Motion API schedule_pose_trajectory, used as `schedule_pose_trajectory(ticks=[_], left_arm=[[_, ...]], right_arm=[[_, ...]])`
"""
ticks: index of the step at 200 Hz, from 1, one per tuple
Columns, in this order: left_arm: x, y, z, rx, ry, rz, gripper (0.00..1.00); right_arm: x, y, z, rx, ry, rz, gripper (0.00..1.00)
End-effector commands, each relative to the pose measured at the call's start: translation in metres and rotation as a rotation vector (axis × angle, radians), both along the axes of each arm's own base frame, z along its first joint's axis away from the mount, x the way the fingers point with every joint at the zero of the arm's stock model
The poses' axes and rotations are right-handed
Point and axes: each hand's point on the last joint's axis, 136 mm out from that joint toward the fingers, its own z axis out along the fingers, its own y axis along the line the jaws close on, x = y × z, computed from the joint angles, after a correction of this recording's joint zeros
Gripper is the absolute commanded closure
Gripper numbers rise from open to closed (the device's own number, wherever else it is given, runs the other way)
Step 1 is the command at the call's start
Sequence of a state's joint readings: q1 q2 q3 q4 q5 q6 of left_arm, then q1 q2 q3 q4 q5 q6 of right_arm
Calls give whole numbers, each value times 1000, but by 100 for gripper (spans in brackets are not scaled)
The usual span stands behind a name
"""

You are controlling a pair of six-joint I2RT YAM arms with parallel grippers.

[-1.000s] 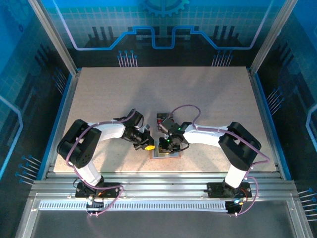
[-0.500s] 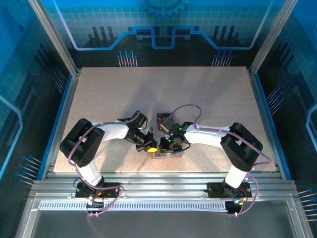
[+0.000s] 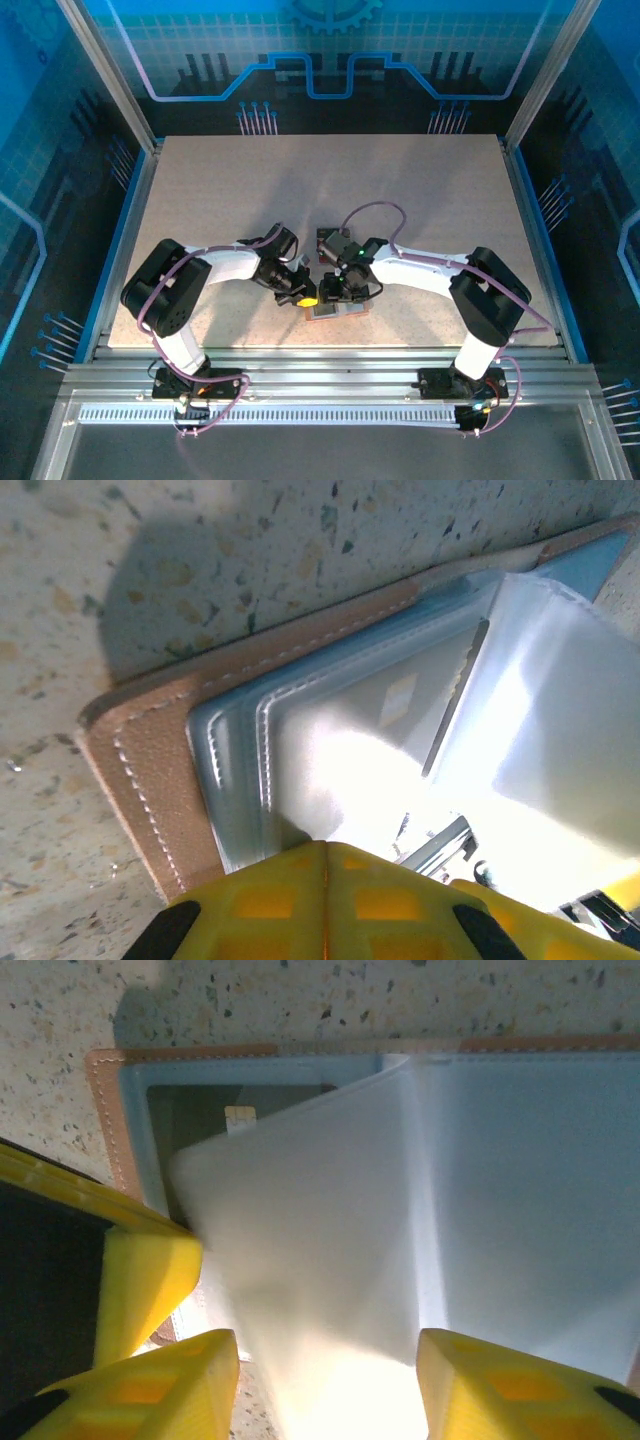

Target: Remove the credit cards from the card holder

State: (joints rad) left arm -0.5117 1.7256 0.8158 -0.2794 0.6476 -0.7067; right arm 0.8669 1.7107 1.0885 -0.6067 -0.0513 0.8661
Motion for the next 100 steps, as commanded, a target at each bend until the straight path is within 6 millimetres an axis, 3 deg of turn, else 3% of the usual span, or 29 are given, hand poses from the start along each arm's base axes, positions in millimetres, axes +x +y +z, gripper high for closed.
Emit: schedule_pose_trajectory(ticks=[1,65,100], left_arm=[[-1,4,-7,36,10,-4,93],[0,3,-5,29,5,-3,93],[1,2,-2,26,-1,-4,93]], right_arm=[[-1,-7,10,-60,-24,20,46],[2,-20,13,-113,-44,16,49],[2,-27,12,-85,-34,-4,65]])
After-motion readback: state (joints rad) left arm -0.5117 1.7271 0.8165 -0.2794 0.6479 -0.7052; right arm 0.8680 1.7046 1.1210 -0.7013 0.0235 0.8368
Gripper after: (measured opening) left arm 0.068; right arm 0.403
